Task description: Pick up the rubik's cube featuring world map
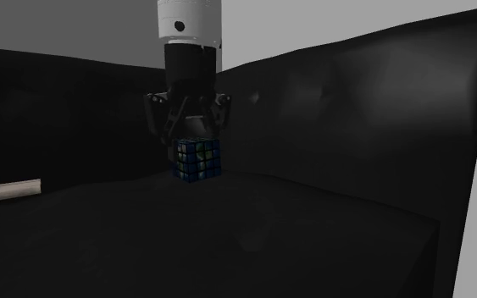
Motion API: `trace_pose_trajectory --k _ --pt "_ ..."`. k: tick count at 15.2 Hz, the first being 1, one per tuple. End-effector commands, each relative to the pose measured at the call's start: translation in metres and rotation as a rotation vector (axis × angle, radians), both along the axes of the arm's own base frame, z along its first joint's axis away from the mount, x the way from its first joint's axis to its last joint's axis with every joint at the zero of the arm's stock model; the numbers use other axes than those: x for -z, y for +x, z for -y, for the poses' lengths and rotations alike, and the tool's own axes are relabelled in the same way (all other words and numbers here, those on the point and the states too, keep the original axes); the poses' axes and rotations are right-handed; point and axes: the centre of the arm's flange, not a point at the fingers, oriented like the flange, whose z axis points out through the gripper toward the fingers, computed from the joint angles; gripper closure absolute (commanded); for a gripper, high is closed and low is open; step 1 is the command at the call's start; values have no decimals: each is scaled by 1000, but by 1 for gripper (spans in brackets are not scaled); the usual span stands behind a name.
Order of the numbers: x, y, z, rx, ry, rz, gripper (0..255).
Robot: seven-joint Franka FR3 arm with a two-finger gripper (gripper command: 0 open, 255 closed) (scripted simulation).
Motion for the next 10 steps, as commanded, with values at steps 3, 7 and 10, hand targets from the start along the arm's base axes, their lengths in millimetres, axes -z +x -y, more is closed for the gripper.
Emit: trace_pose_trajectory --k 3,7,10 --pt "-22 1 0 0 0 0 255" --pt "-43 1 0 0 0 0 255" --pt "-49 1 0 0 0 0 255"
